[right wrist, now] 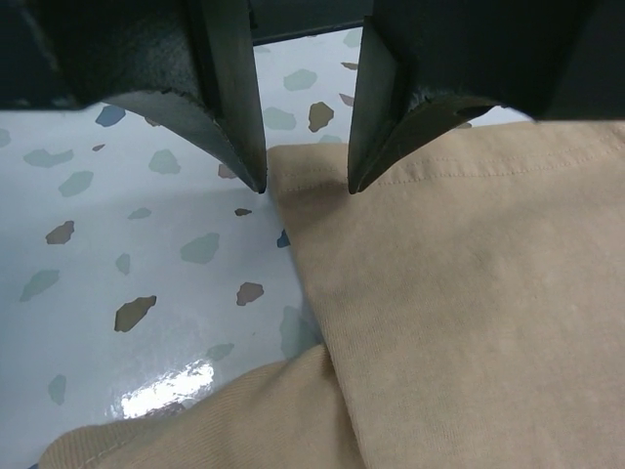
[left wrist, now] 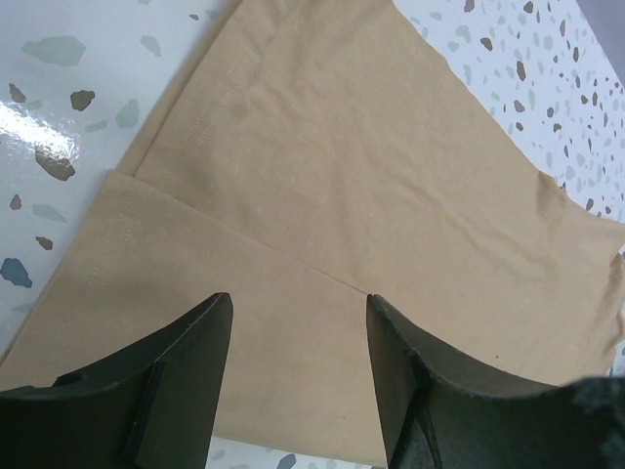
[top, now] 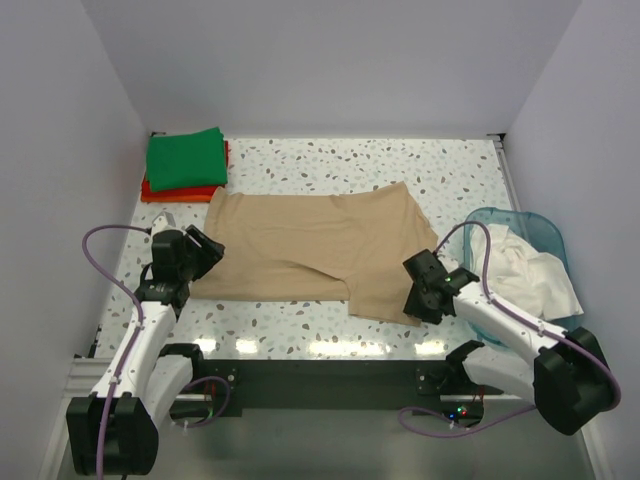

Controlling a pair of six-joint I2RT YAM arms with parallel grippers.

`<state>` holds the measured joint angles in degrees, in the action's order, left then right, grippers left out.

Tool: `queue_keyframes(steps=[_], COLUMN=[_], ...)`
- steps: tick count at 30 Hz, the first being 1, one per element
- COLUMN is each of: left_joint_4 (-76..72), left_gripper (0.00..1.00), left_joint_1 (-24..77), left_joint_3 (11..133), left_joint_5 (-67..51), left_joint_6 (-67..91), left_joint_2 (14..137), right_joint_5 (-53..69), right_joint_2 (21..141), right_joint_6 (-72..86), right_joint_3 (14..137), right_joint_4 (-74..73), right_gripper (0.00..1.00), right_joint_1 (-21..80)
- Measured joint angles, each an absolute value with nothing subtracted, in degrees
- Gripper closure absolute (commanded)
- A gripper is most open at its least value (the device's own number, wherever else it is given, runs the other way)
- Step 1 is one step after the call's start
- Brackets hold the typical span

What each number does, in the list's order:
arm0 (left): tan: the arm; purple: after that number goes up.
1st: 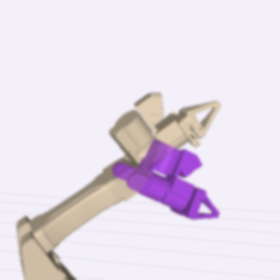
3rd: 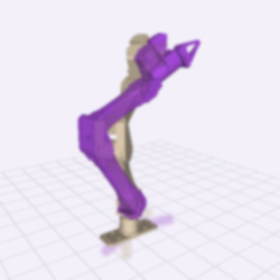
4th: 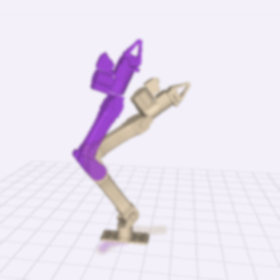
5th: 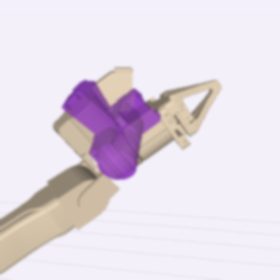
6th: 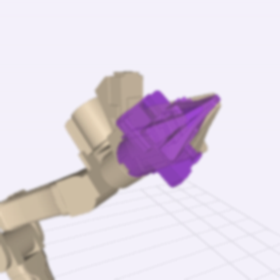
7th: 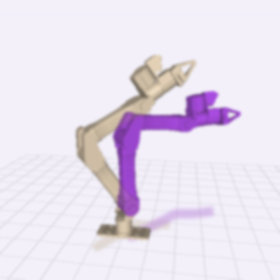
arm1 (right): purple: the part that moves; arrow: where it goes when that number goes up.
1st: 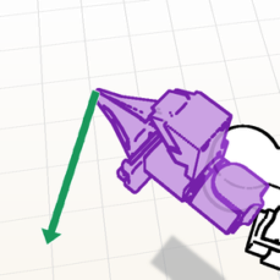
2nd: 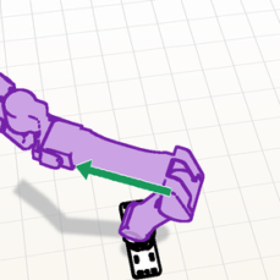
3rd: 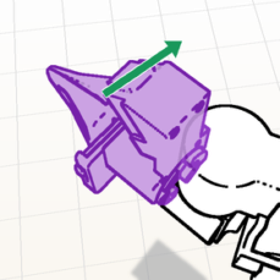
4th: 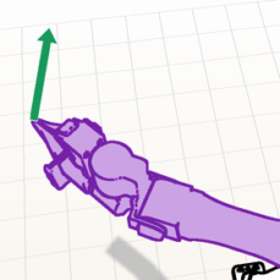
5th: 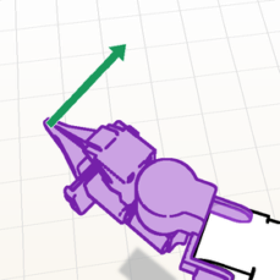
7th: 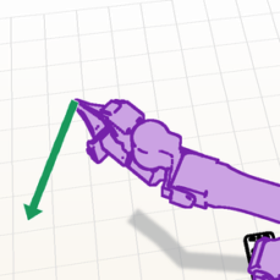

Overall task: Fold and stack the t-shirts
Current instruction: Fold the tshirt

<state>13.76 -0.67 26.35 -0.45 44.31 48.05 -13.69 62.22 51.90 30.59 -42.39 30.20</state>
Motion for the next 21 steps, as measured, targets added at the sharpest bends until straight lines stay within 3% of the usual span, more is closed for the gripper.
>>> queue_keyframes(steps=[4, 7, 10, 13, 21], left_joint_4=[13.76, 13.76, 13.76, 13.76, 13.74], left_gripper=[0.38, 0.38, 0.38, 0.38, 0.38], left_joint_1=[-0.67, -0.67, -0.67, -0.67, -0.67], left_joint_3=[26.35, 26.35, 26.35, 26.35, 26.33], left_joint_5=[-0.45, -0.45, -0.45, -0.45, -0.43], left_joint_6=[44.31, 44.31, 44.31, 44.31, 44.31], left_joint_2=[48.05, 48.05, 48.05, 48.05, 48.60], right_joint_5=[-12.69, -12.43, -12.40, -12.49, -12.29], right_joint_2=[62.33, 62.52, 62.41, 61.49, 60.80], right_joint_6=[52.47, 52.69, 52.84, 52.75, 49.63], right_joint_3=[29.65, 29.32, 29.32, 29.41, 37.98], right_joint_4=[-41.12, -40.84, -40.75, -41.19, -44.77], right_gripper=[0.59, 0.67, 0.84, 0.94, 0.98], right_joint_1=[30.20, 30.09, 30.09, 30.09, 30.04])
